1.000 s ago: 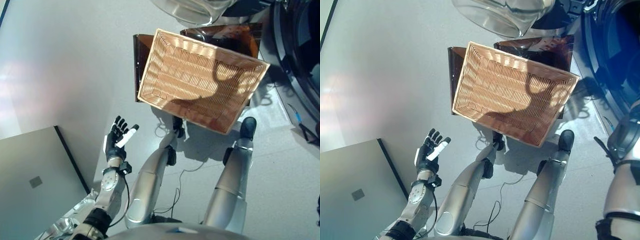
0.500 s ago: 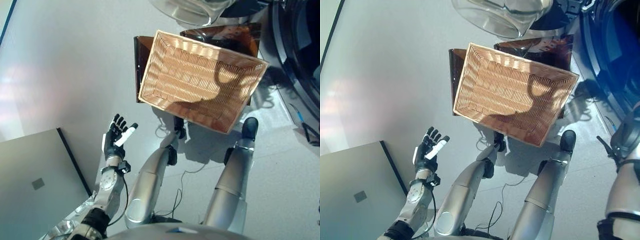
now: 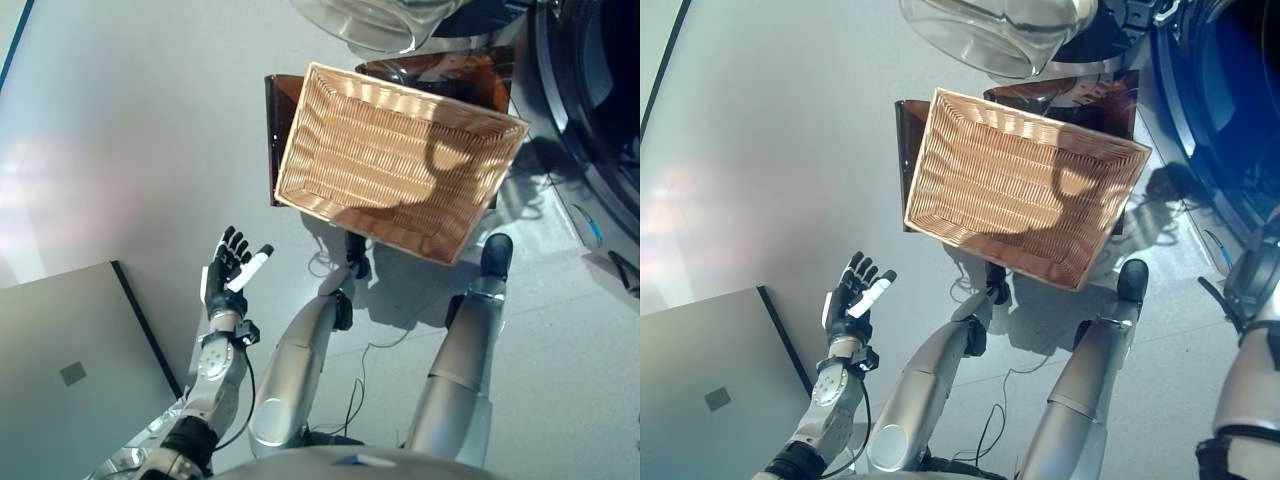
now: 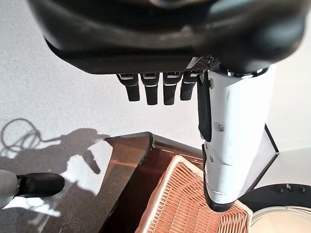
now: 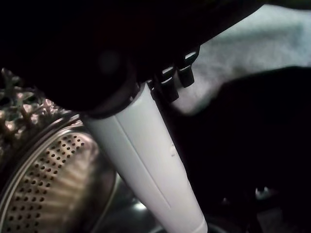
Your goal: Pick up the clothes and place them into the washing machine
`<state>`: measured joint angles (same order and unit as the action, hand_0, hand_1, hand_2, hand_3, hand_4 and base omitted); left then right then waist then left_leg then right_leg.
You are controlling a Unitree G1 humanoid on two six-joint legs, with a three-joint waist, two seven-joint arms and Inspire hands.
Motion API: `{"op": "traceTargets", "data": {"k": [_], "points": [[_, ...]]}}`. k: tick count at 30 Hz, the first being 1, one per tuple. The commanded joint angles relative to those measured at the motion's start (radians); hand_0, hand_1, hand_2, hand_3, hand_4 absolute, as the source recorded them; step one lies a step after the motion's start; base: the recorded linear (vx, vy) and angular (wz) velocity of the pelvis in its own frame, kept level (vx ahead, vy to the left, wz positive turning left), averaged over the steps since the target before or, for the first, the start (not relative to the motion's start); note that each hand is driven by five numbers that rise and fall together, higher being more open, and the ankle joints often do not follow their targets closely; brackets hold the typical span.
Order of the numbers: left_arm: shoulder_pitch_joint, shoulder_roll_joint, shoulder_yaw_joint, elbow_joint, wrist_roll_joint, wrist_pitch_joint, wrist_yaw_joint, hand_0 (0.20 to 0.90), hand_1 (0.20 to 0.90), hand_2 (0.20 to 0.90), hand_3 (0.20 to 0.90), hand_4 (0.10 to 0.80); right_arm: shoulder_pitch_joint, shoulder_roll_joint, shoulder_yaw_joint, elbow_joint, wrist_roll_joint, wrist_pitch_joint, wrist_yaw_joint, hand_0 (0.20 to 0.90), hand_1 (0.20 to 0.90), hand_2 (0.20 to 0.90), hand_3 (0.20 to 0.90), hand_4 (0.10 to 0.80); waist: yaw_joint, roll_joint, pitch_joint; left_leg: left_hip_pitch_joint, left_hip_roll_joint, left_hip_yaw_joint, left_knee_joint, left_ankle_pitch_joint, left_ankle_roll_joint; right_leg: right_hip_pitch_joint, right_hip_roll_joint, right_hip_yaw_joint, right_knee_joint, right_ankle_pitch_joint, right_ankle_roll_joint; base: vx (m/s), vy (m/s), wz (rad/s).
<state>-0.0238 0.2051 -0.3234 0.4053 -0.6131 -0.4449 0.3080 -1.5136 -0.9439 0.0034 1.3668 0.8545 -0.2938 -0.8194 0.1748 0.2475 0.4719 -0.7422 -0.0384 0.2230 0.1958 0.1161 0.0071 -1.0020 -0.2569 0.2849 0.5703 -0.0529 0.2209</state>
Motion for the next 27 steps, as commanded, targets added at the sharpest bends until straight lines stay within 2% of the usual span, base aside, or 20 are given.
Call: {"op": "traceTargets", "data": {"k": [1, 2, 3, 6, 7, 14, 18, 27], "points": [[0.063, 0.081, 0.082, -0.084, 0.029, -0.069, 0.042, 0.900, 0.900, 0.900, 0.900, 0.800, -0.045, -0.139, 0.224, -0.097, -0.199, 0.010, -0.038, 0.900, 0.900, 0.900, 0.900, 0.800, -0.016, 0.151, -0.020, -0.064, 0.046, 0.010, -0.027, 0.021, -0.081, 0.026, 0.103, -0.052, 0.028, -0.073, -0.150, -0.034, 0.013, -0.03], [0.060, 0.085, 0.087, -0.085, 0.034, -0.069, 0.044, 0.900, 0.900, 0.900, 0.900, 0.800, -0.041, -0.137, 0.245, -0.086, -0.250, 0.044, -0.043, 0.900, 0.900, 0.900, 0.900, 0.800, -0.013, 0.151, -0.019, -0.066, 0.047, 0.010, -0.028, 0.023, -0.081, 0.025, 0.103, -0.053, 0.025, -0.070, -0.149, -0.044, 0.010, -0.05], [0.053, 0.087, 0.092, -0.089, 0.041, -0.073, 0.046, 0.900, 0.900, 0.900, 0.900, 0.800, -0.021, -0.123, 0.287, -0.080, -0.379, 0.097, -0.085, 0.900, 0.900, 0.900, 0.900, 0.800, -0.009, 0.152, -0.015, -0.070, 0.047, 0.011, -0.026, 0.026, -0.080, 0.023, 0.104, -0.051, 0.024, -0.066, -0.149, -0.044, 0.010, -0.06], [0.047, 0.085, 0.103, -0.089, 0.049, -0.078, 0.050, 0.900, 0.900, 0.900, 0.900, 0.800, 0.011, -0.105, 0.291, -0.087, -0.473, 0.135, -0.110, 0.900, 0.900, 0.900, 0.900, 0.800, -0.007, 0.154, -0.013, -0.075, 0.047, 0.011, -0.025, 0.029, -0.079, 0.019, 0.106, -0.050, 0.024, -0.062, -0.150, -0.037, 0.005, -0.05], [0.037, 0.081, 0.100, -0.093, 0.059, -0.082, 0.057, 0.900, 0.900, 0.900, 0.900, 0.800, 0.030, -0.096, 0.305, -0.066, -0.549, 0.176, -0.146, 0.900, 0.900, 0.900, 0.900, 0.800, -0.001, 0.157, -0.014, -0.079, 0.045, 0.010, -0.027, 0.032, -0.078, 0.015, 0.107, -0.050, 0.023, -0.058, -0.150, -0.032, 0.002, -0.03], [0.024, 0.074, 0.113, -0.109, 0.084, -0.091, 0.068, 0.900, 0.900, 0.900, 0.900, 0.800, 0.090, -0.054, 0.366, -0.041, -0.773, 0.300, -0.176, 0.900, 0.900, 0.900, 0.900, 0.800, 0.015, 0.162, -0.015, -0.086, 0.042, 0.010, -0.034, 0.042, -0.076, 0.009, 0.110, -0.047, 0.023, -0.049, -0.149, -0.004, 0.001, 0.00], [0.009, 0.059, 0.116, -0.105, 0.096, -0.098, 0.081, 0.900, 0.900, 0.900, 0.900, 0.800, 0.121, -0.016, 0.364, -0.031, -0.842, 0.335, -0.181, 0.900, 0.900, 0.900, 0.900, 0.800, 0.021, 0.160, -0.014, -0.089, 0.042, 0.013, -0.040, 0.047, -0.076, 0.006, 0.110, -0.045, 0.016, -0.042, -0.147, 0.000, 0.000, 0.00], [-0.009, 0.041, 0.124, -0.092, 0.101, -0.099, 0.093, 0.900, 0.900, 0.900, 0.900, 0.800, 0.179, 0.070, 0.344, -0.051, -0.910, 0.346, -0.189, 0.900, 0.900, 0.900, 0.900, 0.800, 0.023, 0.157, -0.004, -0.090, 0.040, 0.016, -0.048, 0.054, -0.076, 0.009, 0.109, -0.044, 0.004, -0.031, -0.146, 0.000, 0.000, 0.00]]}}
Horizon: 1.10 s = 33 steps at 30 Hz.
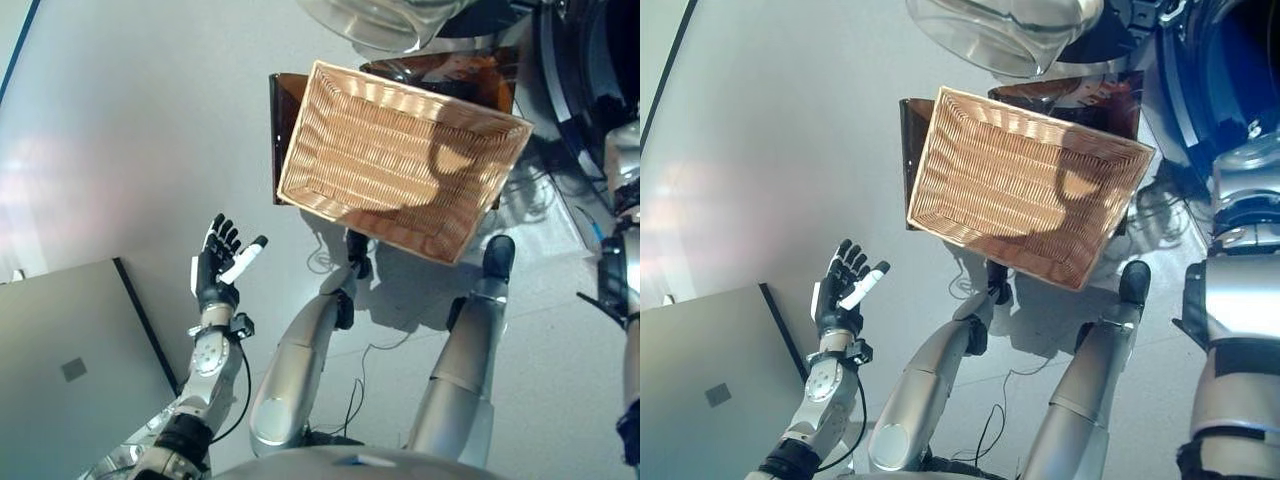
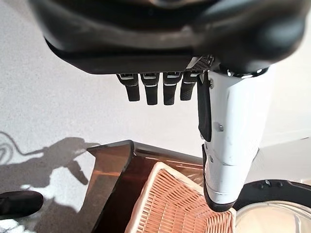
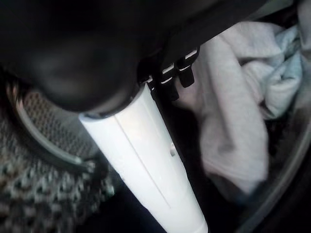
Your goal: Pick up the clothes and place them into the washing machine
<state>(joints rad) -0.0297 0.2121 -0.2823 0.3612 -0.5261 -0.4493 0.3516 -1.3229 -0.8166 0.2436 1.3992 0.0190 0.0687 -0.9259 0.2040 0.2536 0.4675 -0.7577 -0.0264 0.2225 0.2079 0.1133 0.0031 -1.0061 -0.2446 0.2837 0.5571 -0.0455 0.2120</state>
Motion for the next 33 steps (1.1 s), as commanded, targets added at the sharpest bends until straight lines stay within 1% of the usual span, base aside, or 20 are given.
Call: {"op": "traceTargets", "data": {"k": [1, 3, 4, 5, 6, 7, 11, 15, 16, 21, 27, 33], "points": [[-0.012, 0.029, 0.080, -0.042, 0.015, -0.094, 0.052, 0.900, 0.900, 0.900, 0.900, 0.800, 0.002, -0.031, 0.094, -0.089, -0.085, -0.017, -0.088, 0.900, 0.900, 0.900, 0.900, 0.800, -0.006, 0.150, 0.005, -0.073, 0.027, 0.016, -0.059, 0.059, -0.072, 0.015, 0.098, -0.042, 0.018, -0.038, -0.138, 0.000, 0.000, 0.00], [-0.013, 0.028, 0.077, -0.044, 0.017, -0.094, 0.053, 0.900, 0.900, 0.900, 0.900, 0.800, 0.010, -0.021, 0.092, -0.087, -0.092, -0.016, -0.086, 0.900, 0.900, 0.900, 0.900, 0.800, -0.006, 0.150, 0.006, -0.073, 0.027, 0.018, -0.059, 0.059, -0.072, 0.017, 0.098, -0.042, 0.016, -0.037, -0.138, 0.000, 0.000, 0.00], [-0.017, 0.025, 0.080, -0.043, 0.016, -0.095, 0.055, 0.900, 0.900, 0.900, 0.900, 0.800, 0.024, 0.007, 0.082, -0.092, -0.098, -0.020, -0.087, 0.900, 0.900, 0.900, 0.900, 0.800, -0.003, 0.150, 0.008, -0.072, 0.027, 0.018, -0.061, 0.061, -0.072, 0.020, 0.099, -0.042, 0.013, -0.035, -0.138, 0.000, 0.000, 0.00], [-0.017, 0.026, 0.080, -0.043, 0.016, -0.095, 0.055, 0.900, 0.900, 0.900, 0.900, 0.800, 0.026, 0.007, 0.081, -0.093, -0.098, -0.020, -0.087, 0.900, 0.900, 0.900, 0.900, 0.800, -0.003, 0.150, 0.008, -0.072, 0.027, 0.018, -0.061, 0.061, -0.072, 0.020, 0.099, -0.042, 0.012, -0.035, -0.138, 0.000, 0.000, 0.00], [-0.022, 0.022, 0.079, -0.036, 0.017, -0.096, 0.057, 0.900, 0.900, 0.900, 0.900, 0.800, 0.036, 0.027, 0.072, -0.085, -0.095, -0.023, -0.083, 0.900, 0.900, 0.900, 0.900, 0.800, -0.001, 0.150, 0.010, -0.072, 0.026, 0.018, -0.061, 0.061, -0.072, 0.021, 0.100, -0.041, 0.012, -0.035, -0.139, 0.000, 0.000, 0.00], [-0.023, 0.022, 0.080, -0.036, 0.017, -0.097, 0.057, 0.900, 0.900, 0.900, 0.900, 0.800, 0.035, 0.027, 0.072, -0.085, -0.095, -0.023, -0.083, 0.900, 0.900, 0.900, 0.900, 0.800, 0.003, 0.150, 0.008, -0.076, 0.030, 0.020, -0.062, 0.065, -0.072, 0.016, 0.104, -0.040, 0.009, -0.028, -0.140, 0.000, 0.000, 0.00], [-0.025, 0.017, 0.087, -0.036, 0.019, -0.095, 0.066, 0.900, 0.900, 0.900, 0.900, 0.800, 0.074, 0.085, 0.052, -0.099, -0.110, -0.027, -0.094, 0.900, 0.900, 0.900, 0.900, 0.800, -0.001, 0.153, 0.015, -0.071, 0.027, 0.023, -0.062, 0.063, -0.071, 0.023, 0.102, -0.042, 0.010, -0.033, -0.140, 0.000, 0.000, 0.00], [-0.025, 0.012, 0.091, -0.030, 0.024, -0.094, 0.070, 0.900, 0.900, 0.900, 0.900, 0.800, 0.120, 0.147, 0.023, -0.131, -0.125, -0.036, -0.114, 0.900, 0.900, 0.900, 0.900, 0.800, -0.002, 0.149, 0.019, -0.072, 0.031, 0.026, -0.059, 0.068, -0.071, 0.027, 0.107, -0.040, 0.005, -0.023, -0.142, -0.009, 0.007, -0.01], [-0.025, 0.011, 0.092, -0.032, 0.027, -0.094, 0.072, 0.900, 0.900, 0.900, 0.900, 0.800, 0.137, 0.163, 0.021, -0.140, -0.131, -0.035, -0.117, 0.900, 0.900, 0.900, 0.900, 0.800, -0.008, 0.147, 0.022, -0.067, 0.028, 0.026, -0.057, 0.063, -0.071, 0.034, 0.105, -0.040, 0.005, -0.027, -0.140, -0.002, 0.022, -0.05], [-0.020, 0.005, 0.092, 0.000, 0.027, -0.093, 0.072, 0.900, 0.900, 0.900, 0.900, 0.800, 0.190, 0.246, -0.015, -0.187, -0.150, -0.039, -0.138, 0.900, 0.900, 0.900, 0.900, 0.800, -0.021, 0.136, 0.026, -0.055, 0.032, 0.035, -0.052, 0.056, -0.065, 0.055, 0.107, -0.040, -0.016, -0.015, -0.139, -0.005, 0.032, -0.09], [-0.007, 0.003, 0.092, 0.011, 0.032, -0.093, 0.068, 0.900, 0.900, 0.900, 0.900, 0.800, 0.279, 0.297, -0.029, -0.210, -0.190, -0.036, -0.144, 0.900, 0.900, 0.900, 0.900, 0.800, -0.027, 0.134, 0.019, -0.030, 0.031, 0.039, -0.056, 0.048, -0.058, 0.093, 0.102, -0.041, -0.056, 0.003, -0.132, 0.001, 0.039, -0.06], [0.001, -0.011, 0.095, 0.053, 0.044, -0.081, 0.068, 0.900, 0.900, 0.900, 0.900, 0.800, 0.396, 0.369, -0.050, -0.240, -0.204, -0.058, -0.133, 0.900, 0.900, 0.900, 0.900, 0.800, -0.039, 0.112, 0.012, 0.007, 0.044, 0.047, -0.002, 0.011, -0.048, 0.151, 0.100, -0.044, -0.062, 0.001, -0.134, 0.023, 0.022, -0.10]]}}
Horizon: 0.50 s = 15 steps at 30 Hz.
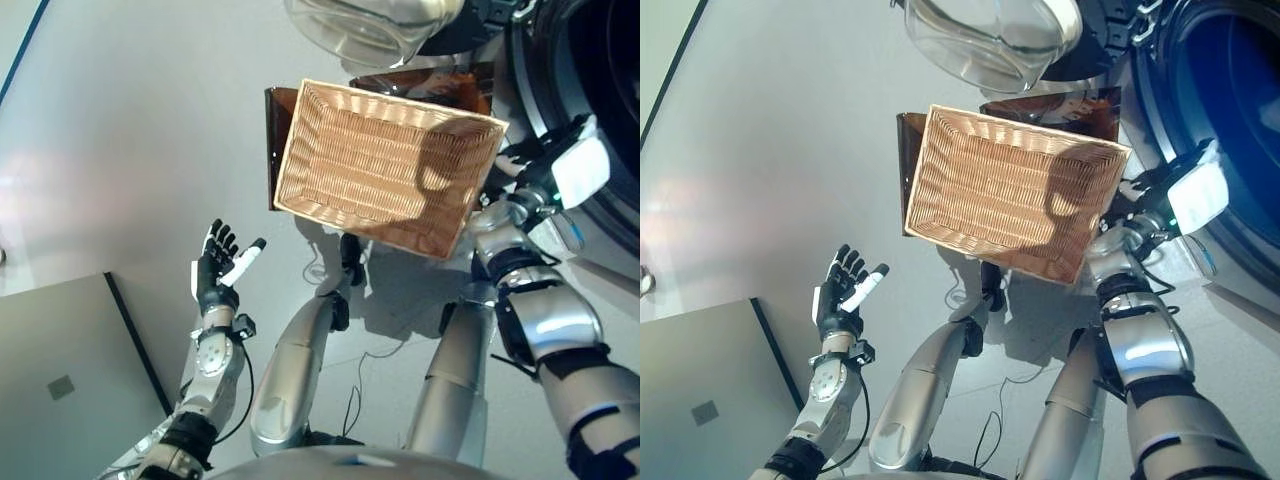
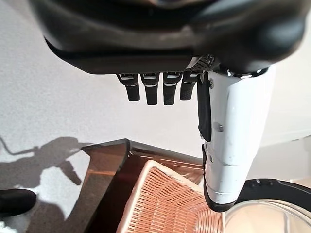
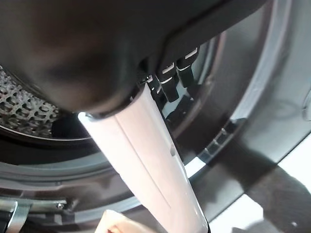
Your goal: Pick up the clothes and place them into the washing machine
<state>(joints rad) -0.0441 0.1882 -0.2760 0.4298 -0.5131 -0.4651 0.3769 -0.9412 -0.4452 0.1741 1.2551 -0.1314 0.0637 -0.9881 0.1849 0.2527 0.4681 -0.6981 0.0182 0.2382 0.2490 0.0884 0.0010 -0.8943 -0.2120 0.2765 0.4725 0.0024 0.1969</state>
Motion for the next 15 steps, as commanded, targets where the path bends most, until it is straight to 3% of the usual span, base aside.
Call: {"op": "traceTargets", "data": {"k": [1, 15], "points": [[0.019, 0.011, 0.091, 0.000, 0.034, -0.062, 0.042, 0.900, 0.900, 0.900, 0.900, 0.800, 0.044, 0.012, 0.019, -0.102, -0.055, -0.058, -0.067, 0.900, 0.900, 0.900, 0.900, 0.800, -0.025, 0.106, 0.010, -0.042, 0.002, 0.028, -0.029, 0.026, -0.043, 0.057, 0.068, -0.037, 0.023, -0.049, -0.119, 0.040, 0.002, -0.08], [0.025, -0.002, 0.123, 0.275, 0.115, -0.003, 0.053, 0.900, 0.900, 0.900, 0.900, 0.800, 0.326, 0.136, 0.069, -0.073, -0.115, -0.082, 0.011, 0.900, 0.900, 0.900, 0.900, 0.800, -0.062, 0.042, -0.021, 0.153, 0.045, 0.029, 0.040, -0.049, -0.043, 0.295, 0.069, -0.056, -0.014, -0.076, -0.117, 0.057, -0.010, -0.14]]}}
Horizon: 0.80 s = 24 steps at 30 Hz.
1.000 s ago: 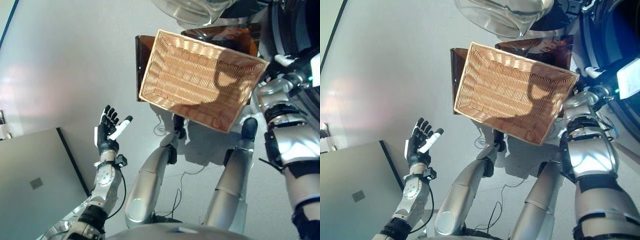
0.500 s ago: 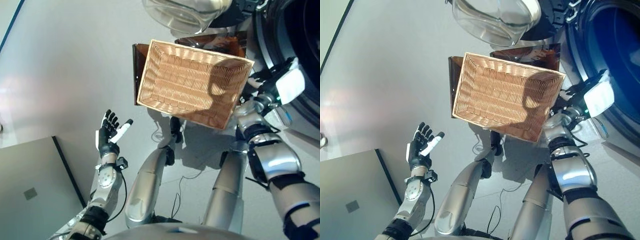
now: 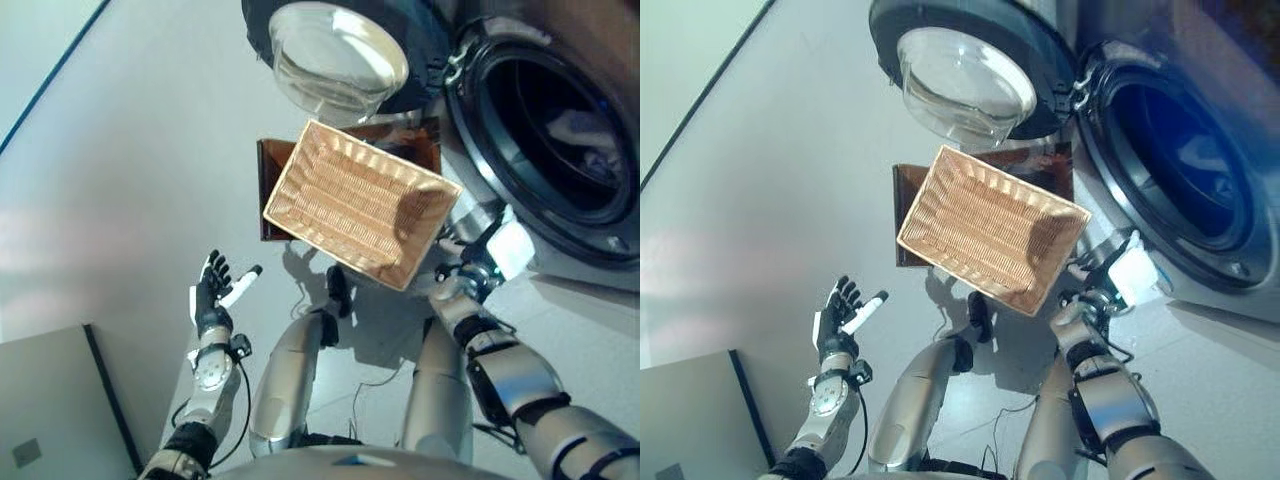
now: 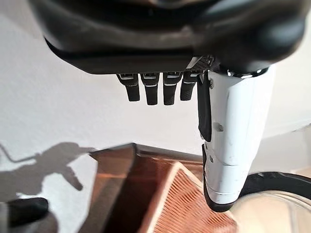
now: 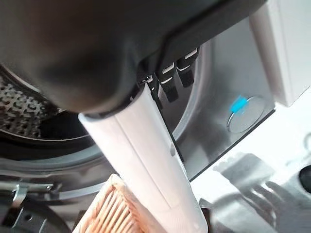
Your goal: Pick up the clothes and place them into the washing machine
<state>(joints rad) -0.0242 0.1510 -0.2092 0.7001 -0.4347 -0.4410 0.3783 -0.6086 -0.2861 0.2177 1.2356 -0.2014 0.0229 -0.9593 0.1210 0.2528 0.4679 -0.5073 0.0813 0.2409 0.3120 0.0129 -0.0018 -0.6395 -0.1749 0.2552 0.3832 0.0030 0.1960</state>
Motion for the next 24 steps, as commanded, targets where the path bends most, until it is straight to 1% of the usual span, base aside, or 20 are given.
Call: {"op": "traceTargets", "data": {"k": [1, 2, 4, 5, 6, 7, 9, 10, 11, 12, 13, 14, 18, 19, 21, 22, 24], "points": [[0.001, 0.028, 0.066, 0.063, 0.048, -0.020, 0.058, 0.900, 0.900, 0.900, 0.900, 0.800, 0.031, -0.010, 0.033, -0.053, -0.054, -0.045, -0.007, 0.900, 0.900, 0.900, 0.900, 0.800, -0.006, 0.028, -0.026, -0.007, -0.014, 0.026, -0.030, 0.024, -0.043, 0.077, 0.034, -0.040, 0.058, -0.075, -0.115, 0.032, -0.017, 0.06], [0.001, 0.028, 0.066, 0.064, 0.048, -0.020, 0.058, 0.900, 0.900, 0.900, 0.900, 0.800, 0.031, -0.010, 0.034, -0.053, -0.054, -0.045, -0.007, 0.900, 0.900, 0.900, 0.900, 0.800, -0.006, 0.028, -0.025, -0.006, -0.014, 0.026, -0.030, 0.024, -0.043, 0.078, 0.034, -0.041, 0.058, -0.075, -0.115, 0.067, -0.034, 0.19], [0.001, 0.023, 0.074, 0.103, 0.059, -0.016, 0.059, 0.900, 0.900, 0.900, 0.900, 0.800, 0.065, 0.011, 0.045, -0.043, -0.057, -0.050, 0.011, 0.900, 0.900, 0.900, 0.900, 0.800, -0.006, 0.009, -0.038, 0.036, -0.011, 0.017, -0.043, 0.021, -0.044, 0.128, 0.037, -0.048, 0.025, -0.071, -0.111, 0.064, -0.024, 0.04], [0.001, 0.023, 0.074, 0.103, 0.059, -0.016, 0.059, 0.900, 0.900, 0.900, 0.900, 0.800, 0.065, 0.011, 0.045, -0.043, -0.057, -0.050, 0.011, 0.900, 0.900, 0.900, 0.900, 0.800, -0.006, 0.009, -0.038, 0.037, -0.011, 0.017, -0.043, 0.021, -0.044, 0.129, 0.037, -0.048, 0.025, -0.071, -0.111, 0.078, -0.051, -0.23], [-0.002, 0.017, 0.084, 0.159, 0.066, -0.009, 0.062, 0.900, 0.900, 0.900, 0.900, 0.800, 0.107, 0.032, 0.061, -0.034, -0.067, -0.057, 0.033, 0.900, 0.900, 0.900, 0.900, 0.800, -0.007, -0.014, -0.049, 0.070, -0.002, 0.017, -0.050, 0.020, -0.046, 0.171, 0.042, -0.057, 0.000, -0.067, -0.109, 0.046, -0.046, -0.20], [-0.002, 0.017, 0.085, 0.159, 0.066, -0.009, 0.062, 0.900, 0.900, 0.900, 0.900, 0.800, 0.107, 0.032, 0.062, -0.034, -0.067, -0.057, 0.033, 0.900, 0.900, 0.900, 0.900, 0.800, -0.004, -0.014, -0.052, 0.068, 0.000, 0.019, -0.051, 0.021, -0.046, 0.168, 0.044, -0.055, -0.002, -0.064, -0.109, 0.113, -0.085, -0.08], [-0.009, 0.018, 0.104, 0.239, 0.097, 0.006, 0.079, 0.900, 0.900, 0.900, 0.900, 0.800, 0.191, 0.051, 0.082, -0.033, -0.091, -0.068, 0.056, 0.900, 0.900, 0.900, 0.900, 0.800, -0.015, -0.054, -0.080, 0.145, 0.009, 0.008, -0.085, 0.025, -0.055, 0.255, 0.039, -0.082, -0.058, -0.064, -0.102, 0.155, -0.080, 0.07], [-0.011, 0.019, 0.111, 0.262, 0.105, 0.010, 0.081, 0.900, 0.900, 0.900, 0.900, 0.800, 0.204, 0.054, 0.082, -0.028, -0.093, -0.072, 0.060, 0.900, 0.900, 0.900, 0.900, 0.800, -0.013, -0.063, -0.098, 0.159, 0.011, 0.009, -0.097, 0.026, -0.056, 0.270, 0.039, -0.084, -0.075, -0.062, -0.100, 0.113, -0.045, 0.07], [-0.011, 0.019, 0.111, 0.262, 0.105, 0.010, 0.081, 0.900, 0.900, 0.900, 0.900, 0.800, 0.204, 0.055, 0.082, -0.028, -0.093, -0.072, 0.060, 0.900, 0.900, 0.900, 0.900, 0.800, -0.013, -0.063, -0.097, 0.161, 0.011, 0.008, -0.098, 0.026, -0.056, 0.272, 0.039, -0.085, -0.076, -0.062, -0.100, 0.132, -0.033, 0.07], [-0.009, 0.018, 0.119, 0.292, 0.111, 0.015, 0.085, 0.900, 0.900, 0.900, 0.900, 0.800, 0.224, 0.062, 0.076, -0.025, -0.091, -0.078, 0.070, 0.900, 0.900, 0.900, 0.900, 0.800, -0.013, -0.076, -0.120, 0.193, 0.013, 0.009, -0.112, 0.026, -0.059, 0.302, 0.036, -0.092, -0.092, -0.063, -0.097, 0.088, -0.020, -0.02], [-0.009, 0.018, 0.119, 0.292, 0.111, 0.015, 0.085, 0.900, 0.900, 0.900, 0.900, 0.800, 0.224, 0.062, 0.076, -0.026, -0.091, -0.078, 0.070, 0.900, 0.900, 0.900, 0.900, 0.800, -0.014, -0.076, -0.119, 0.194, 0.013, 0.008, -0.113, 0.026, -0.059, 0.304, 0.035, -0.092, -0.093, -0.062, -0.097, 0.168, -0.051, -0.08], [-0.008, 0.017, 0.130, 0.325, 0.118, 0.018, 0.089, 0.900, 0.900, 0.900, 0.900, 0.800, 0.256, 0.064, 0.074, -0.035, -0.090, -0.091, 0.083, 0.900, 0.900, 0.900, 0.900, 0.800, -0.023, -0.095, -0.136, 0.223, 0.019, 0.010, -0.118, 0.024, -0.061, 0.334, 0.035, -0.098, -0.103, -0.068, -0.096, 0.114, -0.046, -0.10], [-0.001, 0.017, 0.138, 0.379, 0.140, 0.031, 0.092, 0.900, 0.900, 0.900, 0.900, 0.800, 0.284, 0.065, 0.074, -0.035, -0.094, -0.101, 0.101, 0.900, 0.900, 0.900, 0.900, 0.800, -0.034, -0.116, -0.158, 0.265, 0.028, 0.014, -0.121, 0.016, -0.064, 0.376, 0.035, -0.103, -0.110, -0.076, -0.096, 0.102, -0.041, -0.01], [0.001, 0.020, 0.140, 0.416, 0.173, 0.045, 0.098, 0.900, 0.900, 0.900, 0.900, 0.800, 0.295, 0.066, 0.077, -0.035, -0.098, -0.106, 0.120, 0.900, 0.900, 0.900, 0.900, 0.800, -0.044, -0.127, -0.175, 0.291, 0.032, 0.017, -0.124, 0.012, -0.067, 0.398, 0.033, -0.105, -0.116, -0.079, -0.093, 0.097, -0.036, 0.01], [0.005, 0.023, 0.148, 0.434, 0.187, 0.051, 0.099, 0.900, 0.900, 0.900, 0.900, 0.800, 0.305, 0.062, 0.078, -0.032, -0.102, -0.111, 0.132, 0.900, 0.900, 0.900, 0.900, 0.800, -0.049, -0.133, -0.184, 0.304, 0.033, 0.019, -0.128, 0.010, -0.068, 0.409, 0.035, -0.104, -0.120, -0.079, -0.093, 0.100, -0.044, -0.06], [0.011, 0.034, 0.161, 0.481, 0.223, 0.071, 0.097, 0.900, 0.900, 0.900, 0.900, 0.800, 0.325, 0.053, 0.085, -0.037, -0.117, -0.117, 0.158, 0.900, 0.900, 0.900, 0.900, 0.800, -0.058, -0.145, -0.205, 0.330, 0.037, 0.026, -0.135, 0.008, -0.070, 0.431, 0.035, -0.104, -0.130, -0.080, -0.091, 0.134, -0.069, -0.15], [0.016, 0.039, 0.167, 0.498, 0.242, 0.080, 0.094, 0.900, 0.900, 0.900, 0.900, 0.800, 0.333, 0.049, 0.086, -0.037, -0.121, -0.119, 0.172, 0.900, 0.900, 0.900, 0.900, 0.800, -0.061, -0.151, -0.214, 0.345, 0.037, 0.027, -0.141, 0.008, -0.071, 0.442, 0.035, -0.103, -0.134, -0.078, -0.090, 0.102, -0.059, -0.08]]}}
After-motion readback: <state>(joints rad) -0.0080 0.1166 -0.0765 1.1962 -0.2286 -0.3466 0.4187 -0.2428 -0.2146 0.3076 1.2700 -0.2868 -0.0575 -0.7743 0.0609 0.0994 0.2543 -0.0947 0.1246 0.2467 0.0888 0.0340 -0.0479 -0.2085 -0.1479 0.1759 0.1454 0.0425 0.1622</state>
